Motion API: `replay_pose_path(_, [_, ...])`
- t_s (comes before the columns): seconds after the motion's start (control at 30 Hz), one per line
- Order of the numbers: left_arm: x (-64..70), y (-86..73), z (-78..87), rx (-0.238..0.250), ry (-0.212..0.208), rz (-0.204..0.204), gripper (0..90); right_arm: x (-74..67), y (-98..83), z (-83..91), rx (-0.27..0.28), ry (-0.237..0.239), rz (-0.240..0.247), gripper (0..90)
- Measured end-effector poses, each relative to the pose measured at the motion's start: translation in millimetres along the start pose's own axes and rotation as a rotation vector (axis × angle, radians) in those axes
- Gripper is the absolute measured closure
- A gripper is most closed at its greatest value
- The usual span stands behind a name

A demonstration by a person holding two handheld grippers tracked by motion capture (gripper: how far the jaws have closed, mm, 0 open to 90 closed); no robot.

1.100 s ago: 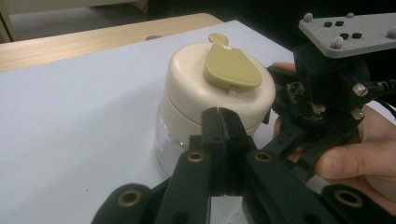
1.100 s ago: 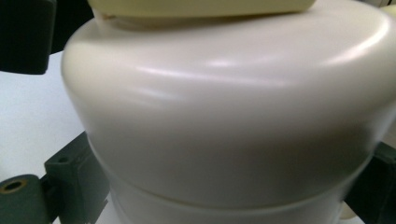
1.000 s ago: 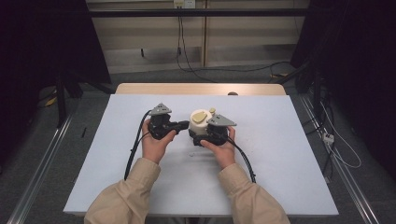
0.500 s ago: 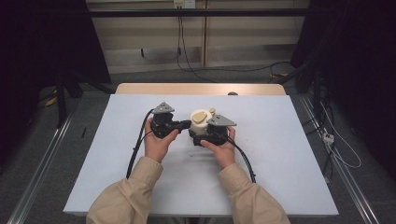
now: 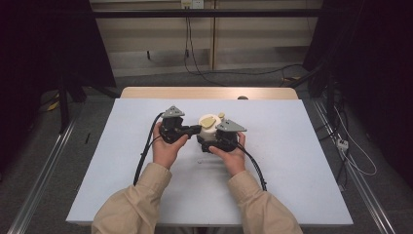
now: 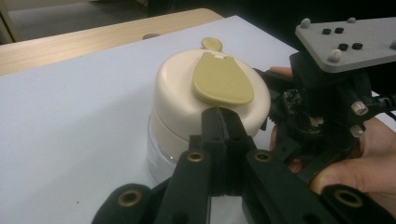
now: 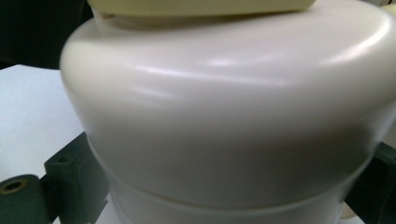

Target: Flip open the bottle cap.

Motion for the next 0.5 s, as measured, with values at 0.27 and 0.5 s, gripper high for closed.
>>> replay_pose_path(0.27, [0.1, 1.3, -0.5, 0.000, 0.000, 0.003, 90.0, 0.0, -0.1, 0.0, -0.001, 0.000, 0.000, 4.6])
replay_pose_path(0.5, [0.2, 3.5, -1.1, 0.002, 0.004, 0.000, 90.0, 0.0, -0.1, 0.0, -0.001, 0.001, -0.001, 4.6])
Point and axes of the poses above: each handheld gripper's, and its own axes: z roughly backward along the jaws, y roughly out of its top, x roughly to its right, the point moved 10 cm from there along -z, roughly forward along the jaws, and after that the axes turned 12 degrees about x, right-handed, at the moved point
